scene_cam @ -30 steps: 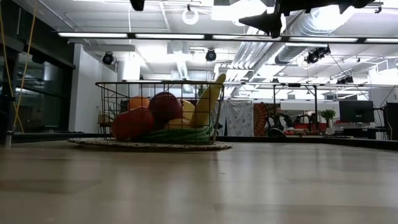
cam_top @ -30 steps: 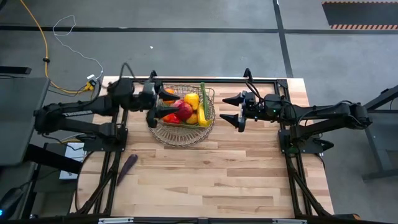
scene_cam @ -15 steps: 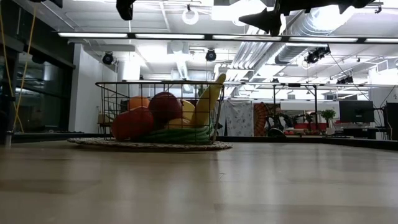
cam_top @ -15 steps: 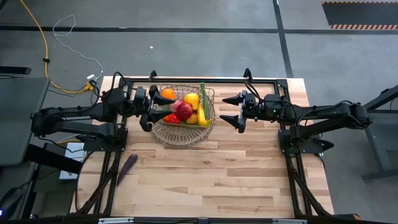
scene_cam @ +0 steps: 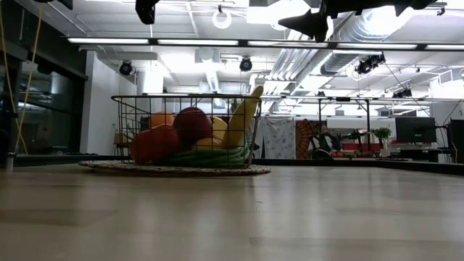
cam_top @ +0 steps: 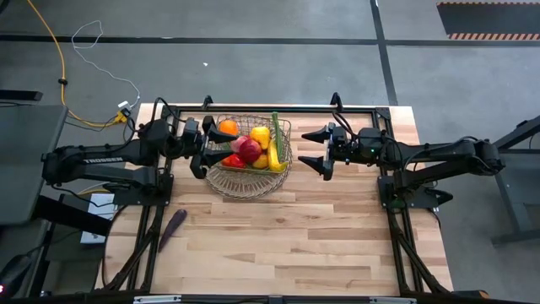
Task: Build produce basket
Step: Put the violet eggplant into the wire basket
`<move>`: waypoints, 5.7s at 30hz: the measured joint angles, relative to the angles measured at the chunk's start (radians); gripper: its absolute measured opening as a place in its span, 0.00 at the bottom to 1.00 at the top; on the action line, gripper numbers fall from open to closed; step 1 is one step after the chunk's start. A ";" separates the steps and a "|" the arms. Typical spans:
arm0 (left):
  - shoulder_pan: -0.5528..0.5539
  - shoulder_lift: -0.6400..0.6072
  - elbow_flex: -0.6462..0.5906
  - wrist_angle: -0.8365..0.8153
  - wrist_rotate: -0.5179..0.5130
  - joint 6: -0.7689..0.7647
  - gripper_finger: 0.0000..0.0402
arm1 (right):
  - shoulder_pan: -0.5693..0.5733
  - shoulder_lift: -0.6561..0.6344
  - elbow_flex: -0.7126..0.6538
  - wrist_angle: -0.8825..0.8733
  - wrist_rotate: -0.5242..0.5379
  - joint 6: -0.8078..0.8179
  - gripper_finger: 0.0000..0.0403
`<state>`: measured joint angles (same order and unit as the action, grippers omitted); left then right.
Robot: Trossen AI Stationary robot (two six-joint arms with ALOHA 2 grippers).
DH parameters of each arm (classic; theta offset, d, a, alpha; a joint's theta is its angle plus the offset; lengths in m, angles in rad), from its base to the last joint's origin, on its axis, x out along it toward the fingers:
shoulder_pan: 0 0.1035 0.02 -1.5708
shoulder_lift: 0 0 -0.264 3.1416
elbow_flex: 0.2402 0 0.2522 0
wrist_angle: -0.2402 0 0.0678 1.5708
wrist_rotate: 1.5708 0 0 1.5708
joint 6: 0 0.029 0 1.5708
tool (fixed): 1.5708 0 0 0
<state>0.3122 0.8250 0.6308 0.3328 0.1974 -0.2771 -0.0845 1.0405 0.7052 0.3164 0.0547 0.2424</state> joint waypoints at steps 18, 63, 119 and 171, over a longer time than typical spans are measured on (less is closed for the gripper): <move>0.000 0.000 0.000 -0.010 -0.002 -0.035 0.58 | 0.000 0.000 0.000 0.000 0.001 0.003 0.99; -0.795 0.238 -0.075 -1.328 -0.049 -1.312 0.58 | 0.000 0.000 0.000 -0.072 0.000 0.019 0.99; -0.849 0.486 -0.099 -1.108 -0.061 -1.185 0.38 | 0.000 0.000 0.000 -0.135 -0.001 0.029 0.99; -0.651 0.254 0.136 -1.024 -0.347 -0.658 0.38 | 0.000 0.000 0.000 -0.144 0.002 0.039 0.99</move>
<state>-0.3389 1.0793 0.7668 -0.6913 -0.1497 -0.9347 -0.0847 1.0405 0.7051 0.1721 0.0566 0.2814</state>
